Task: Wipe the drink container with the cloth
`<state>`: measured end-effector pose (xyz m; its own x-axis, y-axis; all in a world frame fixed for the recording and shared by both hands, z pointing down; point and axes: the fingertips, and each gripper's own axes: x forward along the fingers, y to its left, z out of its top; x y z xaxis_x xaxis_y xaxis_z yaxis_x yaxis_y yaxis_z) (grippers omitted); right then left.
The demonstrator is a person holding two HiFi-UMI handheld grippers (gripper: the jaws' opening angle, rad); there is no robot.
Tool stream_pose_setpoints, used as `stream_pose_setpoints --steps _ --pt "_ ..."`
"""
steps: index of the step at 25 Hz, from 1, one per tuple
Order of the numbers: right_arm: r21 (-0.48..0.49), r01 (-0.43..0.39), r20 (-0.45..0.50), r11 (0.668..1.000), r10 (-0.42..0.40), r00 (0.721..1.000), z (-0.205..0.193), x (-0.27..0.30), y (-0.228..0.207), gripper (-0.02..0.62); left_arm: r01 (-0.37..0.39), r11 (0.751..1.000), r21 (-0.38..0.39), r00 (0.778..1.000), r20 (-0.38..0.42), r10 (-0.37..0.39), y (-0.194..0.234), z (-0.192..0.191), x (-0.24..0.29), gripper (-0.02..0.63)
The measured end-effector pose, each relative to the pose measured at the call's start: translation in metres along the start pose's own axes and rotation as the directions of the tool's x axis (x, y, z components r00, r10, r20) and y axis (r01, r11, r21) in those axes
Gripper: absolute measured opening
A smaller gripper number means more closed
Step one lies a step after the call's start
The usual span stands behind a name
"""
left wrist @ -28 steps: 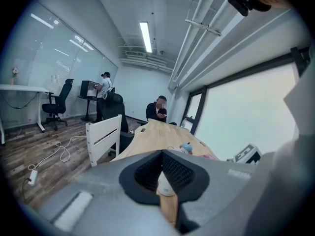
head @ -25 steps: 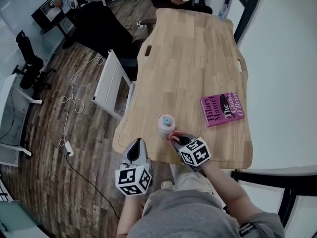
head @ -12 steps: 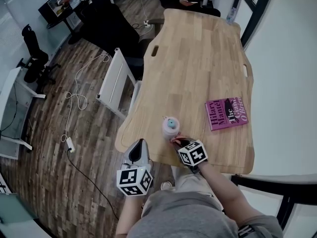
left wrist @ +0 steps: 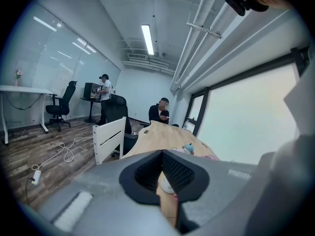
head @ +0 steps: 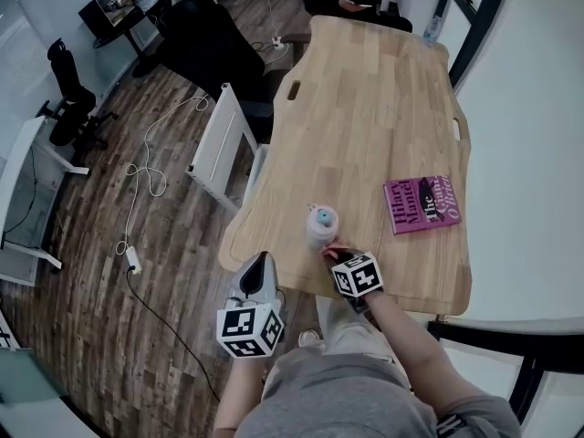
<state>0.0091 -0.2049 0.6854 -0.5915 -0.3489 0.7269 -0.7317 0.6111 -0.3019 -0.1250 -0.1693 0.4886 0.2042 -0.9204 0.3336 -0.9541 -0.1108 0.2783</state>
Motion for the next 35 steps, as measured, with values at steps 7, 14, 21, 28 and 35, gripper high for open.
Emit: stream_pose_setpoints --steps 7,14,21,28,35 --pt "-0.008 0.049 0.063 0.999 -0.048 0.997 0.002 -0.021 0.012 0.029 0.009 1.0 0.004 1.0 0.013 -0.009 0.002 0.0 -0.029 0.002" --pt "0.009 0.107 0.184 0.994 -0.107 0.977 0.003 -0.064 0.035 0.029 0.028 0.999 0.025 0.999 0.021 -0.028 0.001 -0.006 -0.065 0.002" --pt "-0.01 0.124 0.304 0.992 -0.115 0.946 0.015 -0.11 0.076 0.03 0.023 0.999 0.028 0.999 0.03 -0.024 0.008 -0.012 -0.097 0.002" --pt "-0.055 0.094 0.404 0.994 -0.064 0.913 0.047 -0.143 0.111 0.029 0.01 1.0 0.023 0.999 0.04 -0.011 0.015 -0.013 -0.108 0.002" --pt "-0.109 0.087 0.488 0.99 -0.023 0.872 0.089 -0.158 0.138 0.029 0.0 1.0 0.017 0.999 0.043 0.0 0.032 -0.011 -0.105 0.002"
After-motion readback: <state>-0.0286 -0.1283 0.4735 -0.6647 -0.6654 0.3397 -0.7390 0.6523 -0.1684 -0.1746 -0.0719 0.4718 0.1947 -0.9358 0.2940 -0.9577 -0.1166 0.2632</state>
